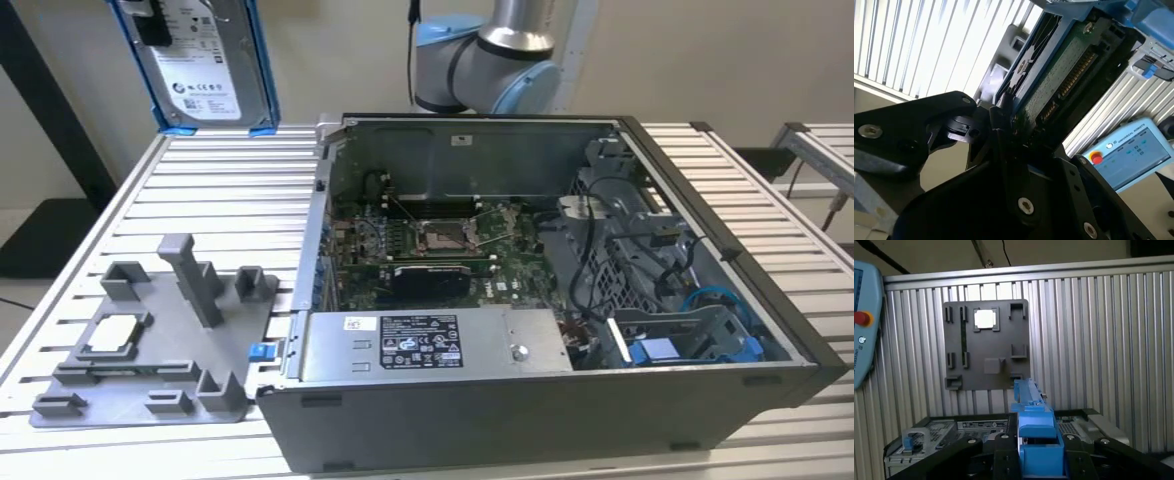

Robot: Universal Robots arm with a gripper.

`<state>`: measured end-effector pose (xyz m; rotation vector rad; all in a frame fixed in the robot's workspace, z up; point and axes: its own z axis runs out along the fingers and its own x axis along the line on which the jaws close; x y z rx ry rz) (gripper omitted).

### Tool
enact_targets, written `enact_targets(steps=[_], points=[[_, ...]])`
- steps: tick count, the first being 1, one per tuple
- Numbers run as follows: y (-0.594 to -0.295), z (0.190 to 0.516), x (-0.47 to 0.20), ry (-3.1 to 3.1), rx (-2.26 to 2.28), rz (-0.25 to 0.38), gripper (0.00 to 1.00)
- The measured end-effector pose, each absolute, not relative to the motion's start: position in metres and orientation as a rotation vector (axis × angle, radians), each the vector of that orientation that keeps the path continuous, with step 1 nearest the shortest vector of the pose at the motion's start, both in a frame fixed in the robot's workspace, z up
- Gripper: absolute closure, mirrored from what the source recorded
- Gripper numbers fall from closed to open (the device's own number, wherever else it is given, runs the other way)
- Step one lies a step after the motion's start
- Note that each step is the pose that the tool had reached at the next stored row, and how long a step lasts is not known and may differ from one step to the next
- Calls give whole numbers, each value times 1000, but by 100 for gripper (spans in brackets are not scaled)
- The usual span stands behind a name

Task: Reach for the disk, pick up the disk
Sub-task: 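Pick up the disk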

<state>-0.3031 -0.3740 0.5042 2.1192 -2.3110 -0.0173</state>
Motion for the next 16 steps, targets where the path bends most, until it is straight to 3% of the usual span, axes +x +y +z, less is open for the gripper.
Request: enact_targets(steps=[16], points=[[-374,504,-271,-2311,2119,-17,100]])
